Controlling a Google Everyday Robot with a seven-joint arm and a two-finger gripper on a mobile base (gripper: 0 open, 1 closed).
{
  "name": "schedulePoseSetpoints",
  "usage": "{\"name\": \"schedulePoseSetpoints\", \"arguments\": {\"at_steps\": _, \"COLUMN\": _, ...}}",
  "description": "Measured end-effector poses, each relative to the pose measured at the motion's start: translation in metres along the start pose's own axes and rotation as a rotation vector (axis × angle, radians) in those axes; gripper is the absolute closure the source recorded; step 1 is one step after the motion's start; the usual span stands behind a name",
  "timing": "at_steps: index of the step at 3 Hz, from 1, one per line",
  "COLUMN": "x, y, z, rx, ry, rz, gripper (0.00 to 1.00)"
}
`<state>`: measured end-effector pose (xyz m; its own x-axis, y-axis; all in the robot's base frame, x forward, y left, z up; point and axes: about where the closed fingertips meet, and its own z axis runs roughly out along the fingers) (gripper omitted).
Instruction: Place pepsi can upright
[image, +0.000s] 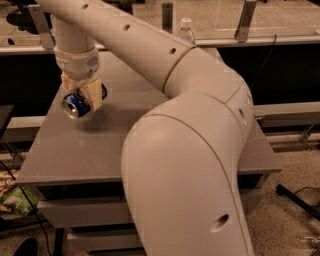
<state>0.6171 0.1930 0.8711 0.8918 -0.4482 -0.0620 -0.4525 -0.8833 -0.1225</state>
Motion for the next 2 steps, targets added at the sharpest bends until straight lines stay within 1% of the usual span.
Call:
{"name": "schedulePoseSetpoints", "arguments": {"at_steps": 1, "x": -0.010, "y": -0.004, "z": -0.039, "rx": 0.120, "ry": -0.109, "rz": 0.131, "gripper": 1.00}}
{"name": "schedulePoseSetpoints", "arguments": {"at_steps": 2, "x": -0.018, "y": -0.003, "z": -0.064, "rx": 0.201, "ry": -0.204, "rz": 0.260, "gripper": 1.00}}
